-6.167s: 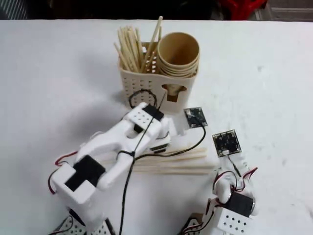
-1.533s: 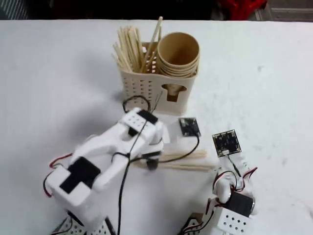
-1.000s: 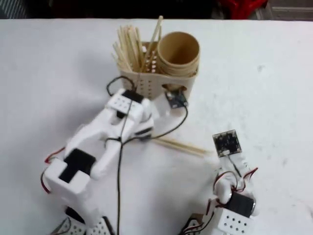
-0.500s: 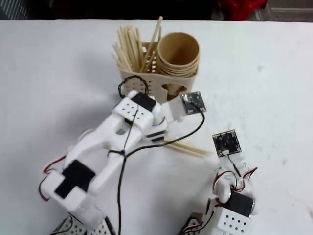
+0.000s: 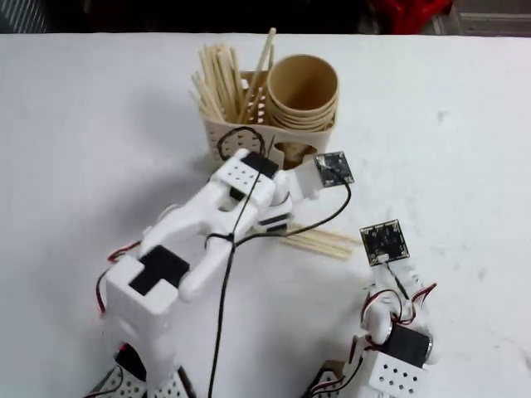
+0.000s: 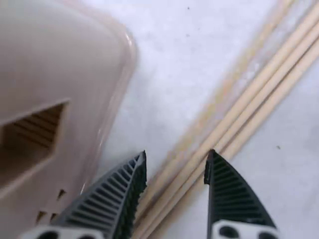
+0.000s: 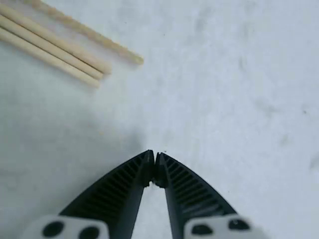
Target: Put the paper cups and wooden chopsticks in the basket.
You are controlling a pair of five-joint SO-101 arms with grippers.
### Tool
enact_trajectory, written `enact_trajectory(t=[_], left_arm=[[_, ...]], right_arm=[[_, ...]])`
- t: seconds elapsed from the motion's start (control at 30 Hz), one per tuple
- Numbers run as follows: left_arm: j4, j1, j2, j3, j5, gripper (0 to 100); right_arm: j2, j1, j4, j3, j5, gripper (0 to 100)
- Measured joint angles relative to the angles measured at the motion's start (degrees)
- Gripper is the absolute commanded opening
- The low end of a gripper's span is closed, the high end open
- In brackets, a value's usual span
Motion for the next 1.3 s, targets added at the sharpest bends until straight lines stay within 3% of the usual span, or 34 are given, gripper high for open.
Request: enact_trajectory(t=[0.27, 0.6, 0.73, 1.3], left_arm=[[0.0, 0.6, 2.9, -0.7, 0.2, 4], [0.0, 0.6, 3.0, -0.7, 0.2, 2], [4.0, 0.4, 2.0, -1.9, 0.2, 2], [17.6, 3.3, -29.0, -2.0, 0.3, 2]], right_arm=[[0.0, 0.0, 0.0, 0.0, 0.0, 1.5], [0.0, 0.0, 0.0, 0.0, 0.0, 1.5], [0.0, 0.0, 0.0, 0.0, 0.0, 1.5], [0.0, 0.0, 0.0, 0.0, 0.0, 1.5]])
